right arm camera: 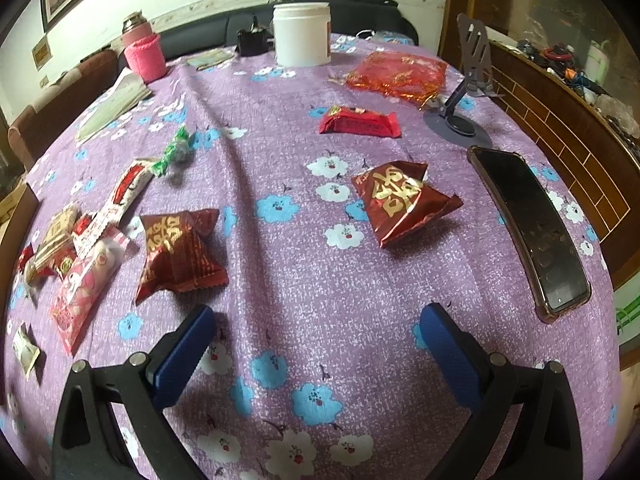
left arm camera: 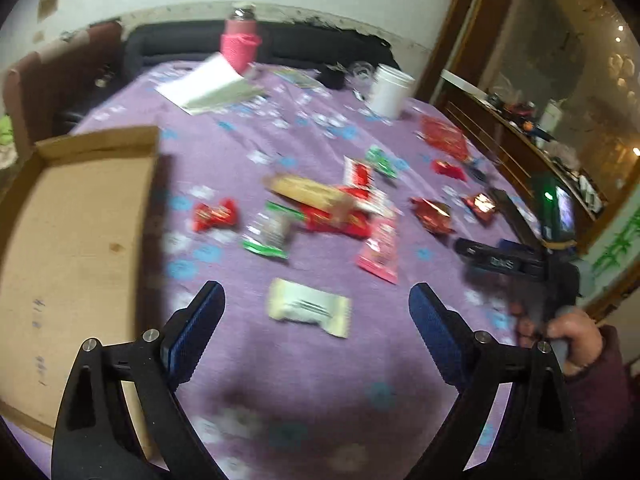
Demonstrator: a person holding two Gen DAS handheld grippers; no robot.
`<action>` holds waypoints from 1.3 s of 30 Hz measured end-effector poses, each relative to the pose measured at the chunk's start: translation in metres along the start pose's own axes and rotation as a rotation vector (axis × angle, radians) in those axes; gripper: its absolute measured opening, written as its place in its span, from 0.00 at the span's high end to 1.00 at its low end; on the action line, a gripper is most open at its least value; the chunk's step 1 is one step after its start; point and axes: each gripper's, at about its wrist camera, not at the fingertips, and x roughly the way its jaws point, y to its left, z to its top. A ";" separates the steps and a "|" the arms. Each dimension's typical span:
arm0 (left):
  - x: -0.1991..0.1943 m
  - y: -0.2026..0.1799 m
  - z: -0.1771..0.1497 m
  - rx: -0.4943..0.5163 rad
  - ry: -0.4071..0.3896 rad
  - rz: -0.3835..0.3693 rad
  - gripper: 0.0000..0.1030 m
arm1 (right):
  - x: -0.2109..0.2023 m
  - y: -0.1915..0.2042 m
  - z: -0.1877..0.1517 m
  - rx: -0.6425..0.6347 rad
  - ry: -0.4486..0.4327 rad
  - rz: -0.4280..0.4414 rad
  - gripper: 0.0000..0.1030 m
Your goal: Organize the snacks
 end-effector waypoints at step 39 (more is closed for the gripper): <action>-0.236 -0.052 0.013 0.144 -0.497 0.078 0.06 | -0.241 0.011 -0.016 -0.066 -0.462 0.005 0.01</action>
